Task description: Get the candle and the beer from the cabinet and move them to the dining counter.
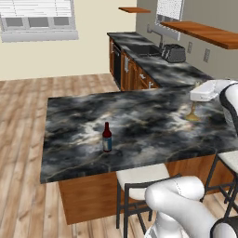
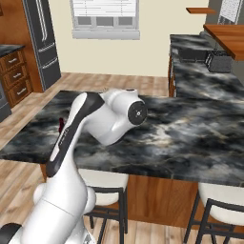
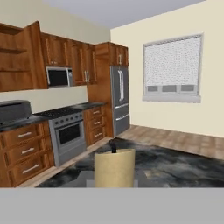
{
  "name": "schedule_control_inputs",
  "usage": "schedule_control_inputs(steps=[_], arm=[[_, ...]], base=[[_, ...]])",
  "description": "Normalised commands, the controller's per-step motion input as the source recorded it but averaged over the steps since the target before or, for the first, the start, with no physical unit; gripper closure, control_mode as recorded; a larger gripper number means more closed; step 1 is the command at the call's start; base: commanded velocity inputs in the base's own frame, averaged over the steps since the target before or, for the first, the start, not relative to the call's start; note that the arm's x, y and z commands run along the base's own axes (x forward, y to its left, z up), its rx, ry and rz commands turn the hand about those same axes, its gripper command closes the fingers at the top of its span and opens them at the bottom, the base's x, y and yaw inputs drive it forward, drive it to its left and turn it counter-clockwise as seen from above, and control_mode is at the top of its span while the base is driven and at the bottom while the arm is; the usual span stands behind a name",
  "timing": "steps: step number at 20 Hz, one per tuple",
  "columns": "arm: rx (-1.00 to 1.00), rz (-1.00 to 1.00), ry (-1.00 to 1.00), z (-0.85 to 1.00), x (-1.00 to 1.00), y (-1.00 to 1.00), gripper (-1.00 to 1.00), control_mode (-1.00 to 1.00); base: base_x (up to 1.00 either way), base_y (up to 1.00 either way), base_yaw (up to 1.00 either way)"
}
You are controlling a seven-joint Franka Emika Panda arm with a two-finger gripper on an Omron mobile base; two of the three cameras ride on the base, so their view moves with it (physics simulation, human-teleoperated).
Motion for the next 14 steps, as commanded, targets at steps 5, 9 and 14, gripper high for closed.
schedule_control_inputs(steps=[5, 9, 14], arm=[[0.0, 0.15, 0.0, -0.55, 0.7, 0.17, 1.0, -1.0], [-0.01, 0.13, 0.03, -0.65, 0.67, 0.26, 1.0, -1.0], [-0.02, 0.1, 0.02, -0.65, 0.62, 0.31, 1.0, -1.0]], base=[[0.0, 0.0, 0.0], [0.0, 0.0, 0.0], [0.0, 0.0, 0.0]])
